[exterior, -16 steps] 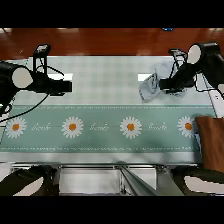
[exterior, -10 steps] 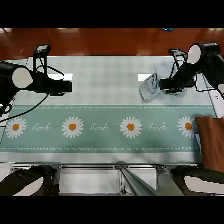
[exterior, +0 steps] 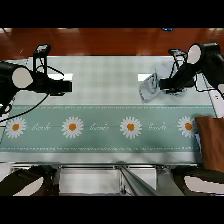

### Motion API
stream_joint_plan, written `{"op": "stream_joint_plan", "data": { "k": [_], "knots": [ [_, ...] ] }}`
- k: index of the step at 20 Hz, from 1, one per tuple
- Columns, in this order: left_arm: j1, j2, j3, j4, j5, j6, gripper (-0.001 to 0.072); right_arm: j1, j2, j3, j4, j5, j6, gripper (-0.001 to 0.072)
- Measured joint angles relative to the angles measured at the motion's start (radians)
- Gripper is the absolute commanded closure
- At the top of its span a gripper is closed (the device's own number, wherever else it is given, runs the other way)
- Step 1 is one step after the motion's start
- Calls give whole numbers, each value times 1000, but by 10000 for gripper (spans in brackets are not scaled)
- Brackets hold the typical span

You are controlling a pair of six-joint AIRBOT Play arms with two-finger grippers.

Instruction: Fold the shirts.

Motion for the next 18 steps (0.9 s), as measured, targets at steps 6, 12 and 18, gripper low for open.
{"op": "stream_joint_plan", "data": {
  "k": [6,12,18],
  "knots": [
    [3,-8,0,23,197,12,198,0,0,6,-68,-244,13,294],
    [82,-13,3,111,329,-45,200,-94,-22,37,-383,-458,170,295],
    [104,-16,-142,104,204,-103,200,-306,-159,42,-161,-544,155,296]
  ]
}}
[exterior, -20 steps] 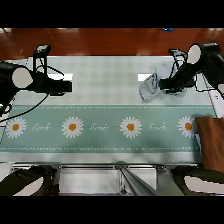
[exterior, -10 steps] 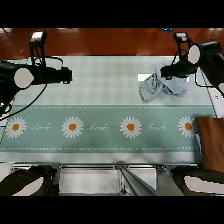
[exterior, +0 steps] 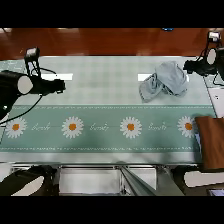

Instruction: Fold the shirts.

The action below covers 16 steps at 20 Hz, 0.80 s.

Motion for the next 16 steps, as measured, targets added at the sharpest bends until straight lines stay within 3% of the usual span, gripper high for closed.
{"op": "stream_joint_plan", "data": {
  "k": [4,5,6,7,13,16],
  "knots": [
    [2,-16,-50,-6,-17,-17,200,-50,-101,0,239,-42,-125,307],
    [2,-22,-53,-16,-18,-28,200,-51,-122,0,310,-45,-165,410],
    [3,-26,-56,-27,-18,-37,200,-47,-137,0,365,-41,-199,618],
    [3,-29,-58,-39,-25,-40,200,-42,-149,0,411,-32,-228,691],
    [14,34,-59,-69,-102,82,200,-19,-36,7,552,84,-337,692],
    [17,155,-45,-113,-25,116,200,-10,96,51,568,117,-364,692]
  ]
}}
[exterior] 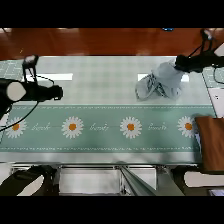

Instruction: Fold the shirts.

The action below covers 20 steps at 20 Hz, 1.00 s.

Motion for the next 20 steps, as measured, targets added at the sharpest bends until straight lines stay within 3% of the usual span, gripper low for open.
{"op": "stream_joint_plan", "data": {
  "k": [4,11,16,20],
  "knots": [
    [2,204,1,-24,71,17,200,48,161,152,25,36,-16,692],
    [2,445,-100,-65,-43,-31,200,243,337,428,26,42,-29,692],
    [2,534,-161,-73,-86,-43,200,465,341,473,-37,108,-14,692],
    [12,551,-175,-25,-118,-62,200,690,253,360,-47,201,0,692]
  ]
}}
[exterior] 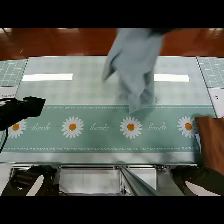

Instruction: Fold the shirts.

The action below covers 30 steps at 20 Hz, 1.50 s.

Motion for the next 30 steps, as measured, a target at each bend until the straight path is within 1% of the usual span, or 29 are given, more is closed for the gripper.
{"op": "stream_joint_plan", "data": {
  "k": [1,4,7,8,9,10,11,12,13,15,18,20,22,25,27,30],
  "knots": [
    [9,3,-2,23,-6,-20,200,50,-31,-45,-6,-8,10,692],
    [34,5,-8,57,-29,-52,200,173,-149,-172,20,-92,46,692],
    [45,2,-31,43,-47,-67,200,226,-279,-227,104,-235,54,691],
    [47,-4,-41,19,-54,-70,200,227,-315,-237,145,-291,55,677],
    [48,-12,-51,-7,-54,-73,200,223,-348,-243,203,-340,58,520],
    [50,-21,-64,-37,-54,-73,200,213,-371,-248,267,-388,58,323],
    [50,-32,-76,-64,-54,-72,200,193,-388,-250,326,-417,55,302],
    [50,-45,-87,-87,-55,-66,200,163,-397,-248,360,-425,45,302],
    [51,-58,-95,-102,-59,-56,200,121,-399,-244,385,-402,34,303],
    [56,-78,-106,-117,-84,-39,200,21,-380,-240,390,-295,17,303],
    [61,-92,-117,-128,-118,-27,200,-165,-283,-302,251,-117,12,303],
    [62,-95,-132,-146,-149,-23,200,-289,-167,-443,182,-74,12,303],
    [62,-97,-162,-181,-170,-20,200,-395,-44,-624,174,-97,-3,303],
    [62,-99,-244,-301,-163,-3,200,-523,154,-927,258,-175,-59,303],
    [62,-104,-304,-391,-105,27,200,-571,250,-1074,303,-219,-102,303],
    [62,-146,-360,-510,26,71,200,-605,320,-1189,321,-263,-137,303]
  ]
}}
